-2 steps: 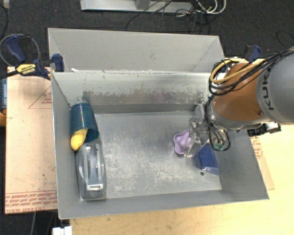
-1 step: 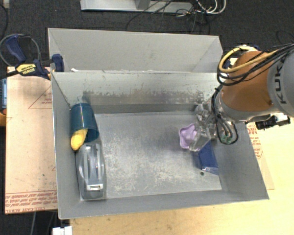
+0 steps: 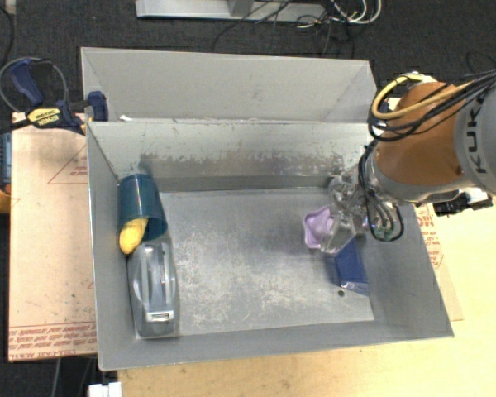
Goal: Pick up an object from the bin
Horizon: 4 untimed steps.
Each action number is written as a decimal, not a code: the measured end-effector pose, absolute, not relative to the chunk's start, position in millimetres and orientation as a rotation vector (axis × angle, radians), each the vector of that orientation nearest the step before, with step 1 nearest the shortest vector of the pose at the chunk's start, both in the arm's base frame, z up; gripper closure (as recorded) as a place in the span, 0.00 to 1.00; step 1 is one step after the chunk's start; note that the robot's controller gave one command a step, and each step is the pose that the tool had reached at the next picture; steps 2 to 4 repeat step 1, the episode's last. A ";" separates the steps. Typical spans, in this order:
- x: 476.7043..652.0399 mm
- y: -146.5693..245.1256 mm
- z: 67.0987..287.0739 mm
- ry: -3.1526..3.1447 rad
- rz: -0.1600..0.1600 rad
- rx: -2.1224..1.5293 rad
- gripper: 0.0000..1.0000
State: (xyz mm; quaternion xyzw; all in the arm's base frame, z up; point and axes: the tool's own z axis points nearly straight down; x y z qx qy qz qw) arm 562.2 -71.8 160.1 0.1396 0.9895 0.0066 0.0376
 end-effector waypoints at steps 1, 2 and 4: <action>560.5 -71.5 167.8 3.043 0.021 0.429 1.00; 560.5 -71.5 167.8 3.043 0.021 0.429 1.00; 560.5 -71.5 167.8 3.043 0.021 0.429 1.00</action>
Offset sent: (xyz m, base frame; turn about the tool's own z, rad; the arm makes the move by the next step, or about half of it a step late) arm -0.0009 0.0002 0.0278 -0.0002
